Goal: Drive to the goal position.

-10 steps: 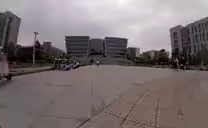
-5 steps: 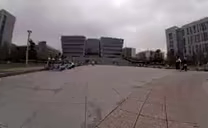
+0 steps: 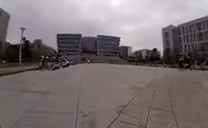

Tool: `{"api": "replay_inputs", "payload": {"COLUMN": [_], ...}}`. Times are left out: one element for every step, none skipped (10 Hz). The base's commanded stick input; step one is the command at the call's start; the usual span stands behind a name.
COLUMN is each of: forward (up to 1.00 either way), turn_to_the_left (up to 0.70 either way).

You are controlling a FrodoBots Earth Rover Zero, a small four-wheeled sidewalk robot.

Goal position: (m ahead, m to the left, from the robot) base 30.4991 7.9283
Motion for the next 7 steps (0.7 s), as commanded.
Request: {"api": "replay_inputs", "payload": {"forward": [0.70,0.70,0.70,0.70,0.70,0.70,0.70], "turn_to_the_left": [-0.14,-0.14,-0.13,-0.07,-0.02,0.00,0.00]}}
